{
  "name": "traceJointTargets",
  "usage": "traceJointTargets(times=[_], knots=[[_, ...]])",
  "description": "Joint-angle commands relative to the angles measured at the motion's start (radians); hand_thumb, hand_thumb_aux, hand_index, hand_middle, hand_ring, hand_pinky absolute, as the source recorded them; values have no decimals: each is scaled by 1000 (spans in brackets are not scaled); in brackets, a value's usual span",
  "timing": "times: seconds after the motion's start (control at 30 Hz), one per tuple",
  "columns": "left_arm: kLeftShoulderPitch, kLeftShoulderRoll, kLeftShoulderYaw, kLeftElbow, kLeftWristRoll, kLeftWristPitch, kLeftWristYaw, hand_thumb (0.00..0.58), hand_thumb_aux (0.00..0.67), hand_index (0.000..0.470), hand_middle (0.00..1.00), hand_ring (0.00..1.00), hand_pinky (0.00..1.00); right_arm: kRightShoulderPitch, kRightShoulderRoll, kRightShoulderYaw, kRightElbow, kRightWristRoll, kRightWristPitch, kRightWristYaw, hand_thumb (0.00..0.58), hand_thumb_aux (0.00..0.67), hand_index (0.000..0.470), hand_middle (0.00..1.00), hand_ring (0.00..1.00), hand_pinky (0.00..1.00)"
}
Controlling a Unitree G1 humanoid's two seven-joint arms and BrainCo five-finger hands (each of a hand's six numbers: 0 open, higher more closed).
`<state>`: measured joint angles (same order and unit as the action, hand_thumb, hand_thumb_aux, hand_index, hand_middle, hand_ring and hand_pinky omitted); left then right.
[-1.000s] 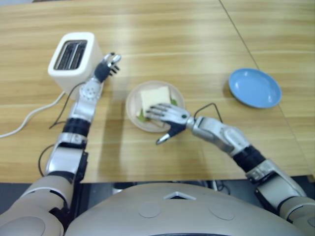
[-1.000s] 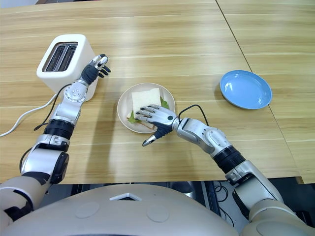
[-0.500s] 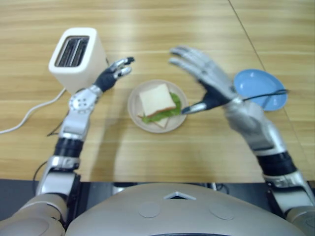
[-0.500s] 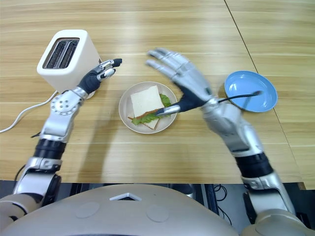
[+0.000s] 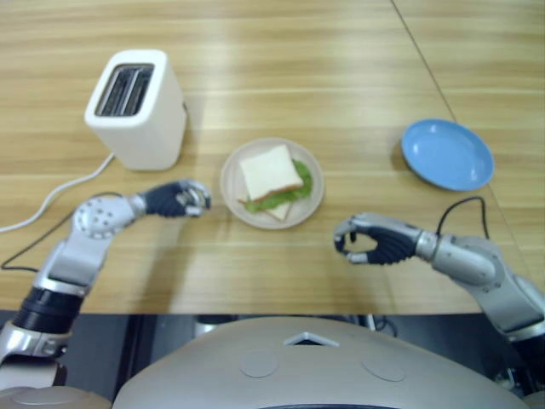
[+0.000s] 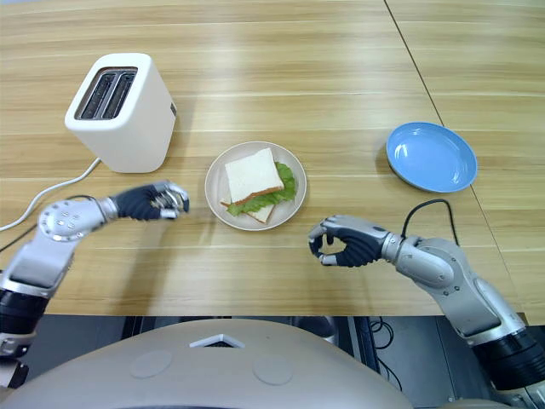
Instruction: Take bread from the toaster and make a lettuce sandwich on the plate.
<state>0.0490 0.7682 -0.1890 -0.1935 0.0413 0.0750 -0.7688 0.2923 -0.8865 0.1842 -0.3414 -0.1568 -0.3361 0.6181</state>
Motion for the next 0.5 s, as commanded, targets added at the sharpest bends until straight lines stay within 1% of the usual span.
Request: traceJointTargets(times=[0.03, 0.17, 0.3, 0.43, 0.5], knots=[[-36, -23, -89, 85, 85, 5, -17, 580, 670, 460, 1000, 1000, 1000, -91, 65, 79, 60, -81, 37, 29, 580, 670, 460, 1000, 1000, 1000], [-101, -78, -159, 206, 149, 17, -9, 580, 670, 460, 1000, 1000, 1000, -217, 149, 171, 228, -194, 37, 27, 580, 670, 460, 1000, 1000, 1000], [-173, -142, -187, 332, 197, 19, 31, 580, 670, 460, 1000, 1000, 1000, -385, 224, 259, 457, -309, 1, 8, 580, 670, 460, 1000, 1000, 1000], [-262, -214, -214, 463, 236, 2, 65, 580, 670, 460, 1000, 1000, 1000, -526, 265, 297, 638, -400, -30, -54, 580, 670, 460, 1000, 1000, 1000], [-305, -245, -213, 525, 255, -1, 99, 580, 670, 460, 1000, 1000, 1000, -577, 278, 303, 703, -422, -48, -89, 580, 670, 460, 1000, 1000, 1000]])
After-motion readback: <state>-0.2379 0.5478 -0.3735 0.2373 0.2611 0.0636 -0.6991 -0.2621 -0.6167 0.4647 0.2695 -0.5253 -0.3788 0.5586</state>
